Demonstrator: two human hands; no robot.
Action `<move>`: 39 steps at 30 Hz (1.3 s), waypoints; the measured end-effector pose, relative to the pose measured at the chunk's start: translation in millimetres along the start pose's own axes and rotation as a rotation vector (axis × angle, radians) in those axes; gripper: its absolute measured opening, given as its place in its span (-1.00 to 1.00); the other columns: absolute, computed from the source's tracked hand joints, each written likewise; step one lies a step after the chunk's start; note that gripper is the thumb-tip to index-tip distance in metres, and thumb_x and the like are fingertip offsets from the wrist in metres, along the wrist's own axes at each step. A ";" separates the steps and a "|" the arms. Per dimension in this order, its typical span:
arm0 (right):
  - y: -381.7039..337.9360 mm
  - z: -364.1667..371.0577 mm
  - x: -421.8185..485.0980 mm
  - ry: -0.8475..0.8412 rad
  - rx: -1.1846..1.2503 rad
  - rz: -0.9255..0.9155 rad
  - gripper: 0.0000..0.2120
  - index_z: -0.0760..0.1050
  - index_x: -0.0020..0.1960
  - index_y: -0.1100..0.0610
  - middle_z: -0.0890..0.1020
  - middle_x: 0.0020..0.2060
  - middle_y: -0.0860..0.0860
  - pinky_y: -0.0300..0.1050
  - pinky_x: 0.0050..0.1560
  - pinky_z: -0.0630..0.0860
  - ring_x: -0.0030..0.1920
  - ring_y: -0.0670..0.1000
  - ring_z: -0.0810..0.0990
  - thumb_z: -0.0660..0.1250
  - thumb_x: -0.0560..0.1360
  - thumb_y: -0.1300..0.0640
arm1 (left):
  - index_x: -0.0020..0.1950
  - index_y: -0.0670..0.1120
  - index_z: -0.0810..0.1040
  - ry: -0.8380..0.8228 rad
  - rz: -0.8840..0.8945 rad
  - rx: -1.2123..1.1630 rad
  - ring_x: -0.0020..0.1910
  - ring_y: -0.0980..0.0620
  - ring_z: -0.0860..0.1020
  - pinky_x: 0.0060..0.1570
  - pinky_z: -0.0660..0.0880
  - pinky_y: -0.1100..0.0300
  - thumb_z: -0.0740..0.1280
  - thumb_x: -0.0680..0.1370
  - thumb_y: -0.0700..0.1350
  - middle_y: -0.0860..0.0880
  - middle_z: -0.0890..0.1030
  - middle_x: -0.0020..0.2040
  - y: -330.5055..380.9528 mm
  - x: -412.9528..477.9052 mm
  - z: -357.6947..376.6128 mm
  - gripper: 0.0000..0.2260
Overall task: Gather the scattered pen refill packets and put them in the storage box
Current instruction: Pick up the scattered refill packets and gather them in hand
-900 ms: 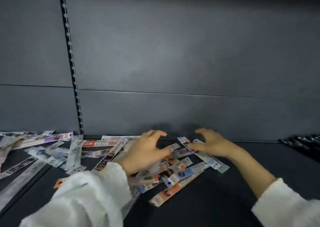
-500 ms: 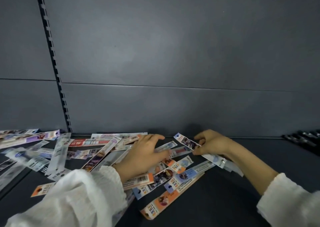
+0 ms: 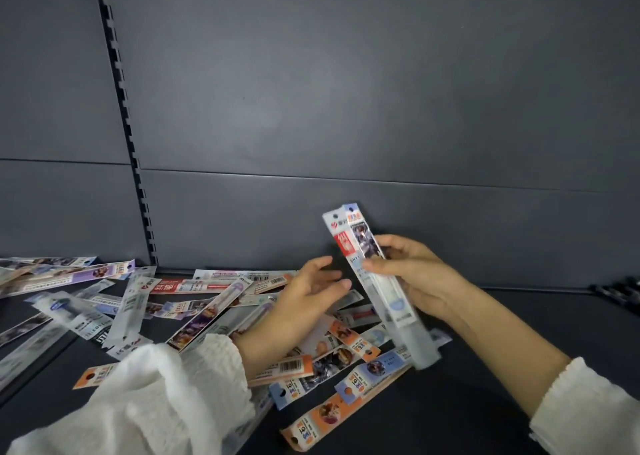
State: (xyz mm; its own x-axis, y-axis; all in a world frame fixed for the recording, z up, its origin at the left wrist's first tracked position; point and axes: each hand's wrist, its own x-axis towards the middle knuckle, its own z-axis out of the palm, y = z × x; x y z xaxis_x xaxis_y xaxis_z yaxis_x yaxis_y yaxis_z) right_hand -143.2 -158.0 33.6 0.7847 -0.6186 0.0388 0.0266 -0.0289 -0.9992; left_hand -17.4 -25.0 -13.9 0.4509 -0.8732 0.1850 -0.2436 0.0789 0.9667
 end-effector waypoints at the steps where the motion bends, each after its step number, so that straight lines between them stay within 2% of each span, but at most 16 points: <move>1: -0.1 8.9 -0.2 0.005 0.136 0.017 -0.70 0.59 0.07 0.18 0.71 -0.22 0.09 -0.13 -0.31 0.60 -0.30 0.01 0.68 0.43 0.37 0.40 | 0.39 -0.08 0.36 -0.048 -0.055 -0.117 0.20 0.06 0.56 0.25 0.46 0.18 0.35 0.53 0.01 -0.03 0.58 0.23 0.2 0.4 0.9 -0.53; 3: 2.6 25.8 -0.4 0.049 0.320 0.014 -0.69 0.57 0.11 0.18 0.70 -0.25 0.10 -0.15 -0.37 0.60 -0.36 0.00 0.67 0.40 0.40 0.39 | 0.35 -0.15 0.43 -0.143 -0.111 -0.285 0.19 -0.07 0.59 0.26 0.48 0.04 0.32 0.54 0.04 -0.14 0.63 0.20 0.8 -0.8 3.1 -0.56; 5: 5.8 39.3 -2.6 0.113 0.382 -0.035 -0.63 0.52 0.15 0.14 0.68 -0.18 0.10 -0.14 -0.35 0.60 -0.32 0.00 0.68 0.42 0.40 0.39 | 0.29 -0.18 0.49 -0.161 -0.090 -0.314 0.18 -0.17 0.59 0.21 0.52 0.03 0.27 0.57 -0.05 -0.21 0.63 0.18 2.7 -4.9 6.5 -0.66; 7: 9.6 47.7 -6.2 0.176 0.276 -0.095 -0.62 0.44 0.11 0.12 0.66 -0.14 0.11 -0.11 -0.33 0.58 -0.28 0.00 0.68 0.46 0.38 0.35 | 0.27 -0.20 0.50 -0.131 -0.048 -0.325 0.18 -0.21 0.58 0.22 0.51 -0.02 0.29 0.55 -0.10 -0.24 0.62 0.17 0.9 -5.8 9.2 -0.68; 11: 11.9 53.5 -12.4 0.219 0.036 -0.239 -0.71 0.38 -0.13 0.13 0.62 -0.12 0.26 -0.16 -0.34 0.57 -0.23 0.04 0.64 0.50 0.37 0.29 | 0.25 -0.19 0.49 -0.110 0.027 -0.323 0.16 -0.21 0.59 0.22 0.48 -0.11 0.30 0.55 -0.16 -0.25 0.62 0.15 -2.0 -7.6 9.2 -0.71; 14: 7.7 52.3 -15.8 0.141 -0.048 -0.283 -0.82 0.49 -0.15 0.15 0.62 -0.23 0.08 -0.23 -0.44 0.50 -0.35 -0.07 0.58 0.49 0.40 0.18 | 0.22 -0.21 0.47 -0.098 0.004 -0.415 -0.04 -0.19 0.65 0.06 0.58 -0.10 0.21 0.60 -0.28 -0.27 0.66 0.00 2.5 -8.8 6.5 -0.79; 17: 2.9 36.1 -13.1 0.097 -0.257 -0.396 -0.87 0.57 -0.06 0.12 0.66 -0.11 -0.02 -0.29 -0.10 0.52 -0.14 -0.17 0.61 0.44 0.44 0.11 | 0.22 -0.19 0.43 -0.089 -0.057 -0.503 -0.35 -0.05 0.57 -0.23 0.59 0.04 0.15 0.60 -0.27 -0.14 0.60 -0.28 7.8 -8.1 -5.6 -0.78; 19: -0.2 12.5 -10.9 0.009 -0.506 -0.371 -0.83 0.56 0.02 0.00 0.61 0.03 -0.09 -0.22 0.05 0.49 -0.01 -0.19 0.58 0.45 0.44 0.05 | 0.23 -0.16 0.42 -0.099 -0.081 -0.627 -0.50 0.05 0.41 -0.43 0.46 0.19 0.09 0.56 -0.25 -0.06 0.47 -0.39 10.8 -5.5 -17.4 -0.72; 21: 1.9 -12.7 -11.0 -0.245 -0.778 -0.239 -0.63 0.49 0.20 -0.16 0.51 0.20 -0.20 -0.17 0.22 0.43 0.19 -0.25 0.46 0.46 0.41 -0.07 | 0.17 -0.12 0.44 -0.053 -0.110 -0.728 -0.57 0.11 0.28 -0.54 0.33 0.27 0.08 0.56 -0.20 -0.02 0.36 -0.44 13.8 -1.7 -28.0 -0.76; 23: 11.2 -28.1 -12.1 -0.485 -0.974 -0.063 -0.29 0.24 0.39 -0.32 0.26 0.38 -0.28 -0.08 0.42 0.26 0.39 -0.20 0.21 0.47 0.32 -0.23 | 0.11 -0.10 0.47 -0.005 -0.126 -0.759 -0.60 0.14 0.23 -0.58 0.26 0.32 0.12 0.61 -0.12 -0.01 0.32 -0.45 14.1 -1.0 -35.0 -0.82; 24: 18.1 -31.2 -11.3 -0.553 -1.047 -0.003 -0.17 0.12 0.43 -0.36 0.15 0.43 -0.29 -0.01 0.47 0.17 0.44 -0.17 0.09 0.47 0.27 -0.28 | 0.10 -0.10 0.49 0.006 -0.132 -0.755 -0.59 0.14 0.23 -0.58 0.25 0.31 0.16 0.61 -0.10 -0.01 0.31 -0.44 13.3 -1.2 -36.0 -0.84; 26: 31.4 -30.6 -6.5 -0.593 -1.165 0.015 -0.11 0.05 0.44 -0.38 0.06 0.44 -0.34 0.03 0.49 0.05 0.44 -0.13 0.00 0.48 0.26 -0.29 | 0.06 -0.10 0.52 -0.001 -0.141 -0.750 -0.57 0.12 0.26 -0.56 0.27 0.30 0.22 0.59 -0.08 -0.03 0.34 -0.42 9.7 -3.1 -35.8 -0.85; 27: 35.3 -29.2 -3.2 -0.567 -1.183 -0.010 -0.15 0.09 0.43 -0.38 0.11 0.42 -0.33 0.02 0.49 0.06 0.42 -0.12 0.03 0.47 0.27 -0.30 | 0.05 -0.11 0.53 -0.009 -0.142 -0.743 -0.55 0.11 0.29 -0.55 0.30 0.29 0.23 0.57 -0.08 -0.05 0.37 -0.40 7.9 -3.6 -35.0 -0.85; 31: 37.0 -26.9 5.4 -0.404 -1.091 -0.126 -0.39 0.41 0.30 -0.26 0.38 0.10 -0.31 -0.02 0.32 0.37 0.21 -0.15 0.34 0.46 0.29 -0.29 | 0.06 -0.10 0.55 -0.007 -0.129 -0.664 -0.50 0.05 0.40 -0.47 0.42 0.23 0.25 0.57 -0.07 -0.09 0.50 -0.32 4.5 -4.8 -32.7 -0.84; 35: 38.7 -24.9 4.3 -0.381 -1.045 -0.143 -0.66 0.51 0.07 -0.25 0.40 0.07 -0.28 -0.07 0.28 0.39 0.19 -0.22 0.35 0.49 0.33 -0.17 | 0.15 -0.15 0.54 0.061 -0.125 -0.616 -0.40 0.03 0.55 -0.38 0.54 0.19 0.22 0.60 -0.09 -0.09 0.60 -0.27 4.1 -3.9 -34.3 -0.79; 39: 34.4 -24.1 2.3 -0.303 -0.924 -0.155 -0.77 0.57 -0.04 -0.09 0.54 0.03 -0.20 -0.10 0.21 0.47 0.11 -0.20 0.48 0.54 0.34 0.02 | 0.15 -0.15 0.57 0.134 -0.132 -0.595 -0.06 -0.02 0.64 0.03 0.53 0.12 0.26 0.58 -0.09 -0.12 0.69 -0.06 -0.2 0.0 -38.3 -0.78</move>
State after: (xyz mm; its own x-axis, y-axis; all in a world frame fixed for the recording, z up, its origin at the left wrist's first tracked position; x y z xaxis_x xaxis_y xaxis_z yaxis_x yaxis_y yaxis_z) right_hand -155.4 -179.3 -0.5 0.9423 -0.3328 0.0371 -0.2508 -0.7748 -0.5804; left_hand 15.5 -6.6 -7.4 0.5575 -0.8292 0.0410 0.3240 0.2627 0.9089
